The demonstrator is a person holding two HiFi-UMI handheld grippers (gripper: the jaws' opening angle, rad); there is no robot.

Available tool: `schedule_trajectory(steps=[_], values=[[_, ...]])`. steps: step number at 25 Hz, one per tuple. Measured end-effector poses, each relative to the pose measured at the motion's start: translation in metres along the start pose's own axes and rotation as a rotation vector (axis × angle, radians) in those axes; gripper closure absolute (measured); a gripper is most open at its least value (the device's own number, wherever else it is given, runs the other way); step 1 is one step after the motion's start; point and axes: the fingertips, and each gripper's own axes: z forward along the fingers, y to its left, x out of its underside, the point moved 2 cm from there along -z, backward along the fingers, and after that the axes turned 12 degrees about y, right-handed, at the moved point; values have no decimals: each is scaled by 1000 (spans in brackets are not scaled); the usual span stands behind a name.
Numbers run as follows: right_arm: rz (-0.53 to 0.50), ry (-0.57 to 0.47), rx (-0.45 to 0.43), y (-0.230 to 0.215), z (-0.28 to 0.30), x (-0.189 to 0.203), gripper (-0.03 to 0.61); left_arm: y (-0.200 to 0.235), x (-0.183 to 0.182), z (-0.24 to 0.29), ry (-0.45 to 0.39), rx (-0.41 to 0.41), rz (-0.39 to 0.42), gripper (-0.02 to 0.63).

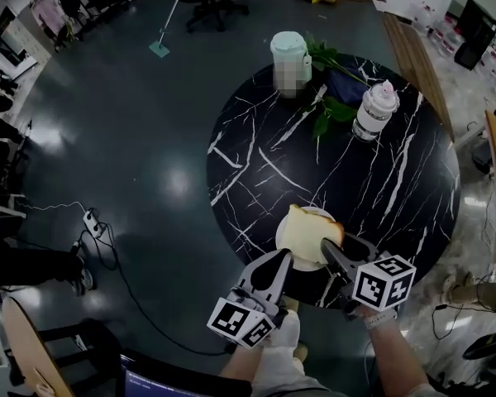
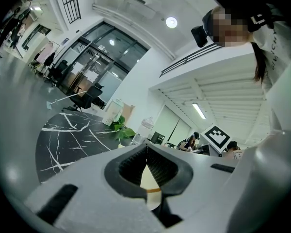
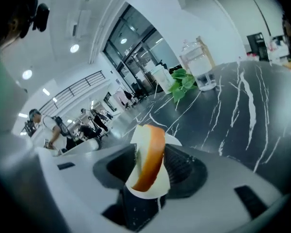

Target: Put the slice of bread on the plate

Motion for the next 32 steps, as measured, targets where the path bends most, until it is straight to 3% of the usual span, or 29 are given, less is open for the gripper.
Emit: schedule_trajectory(steps=[6,10,15,25,26,28,29,32], values=[[-202,94,190,-11,-1,8,345,-1,1,-4,-7,3,-11,606],[-238,54,244,-14,-8,6,336,-1,1,-7,-11,2,-14,606],[-210,-9,188,-4,-17,4,333,-5,0,-14,-18,1,-11,606],[-206,-30,83,29,-46,29,338,-31,8,-29,-23,15,-3,606],[-202,-38,62,34,-51,31,357,-36,9,-31,-24,20,-2,606],[-196,-60,29,42,-64,35,492,-45,11,-33,-26,35,2,606],[-197,-70,14,47,-70,37,525,-50,13,-35,-25,44,7,606],[-215,-108,-38,64,-90,44,558,-67,17,-41,-18,59,21,606]])
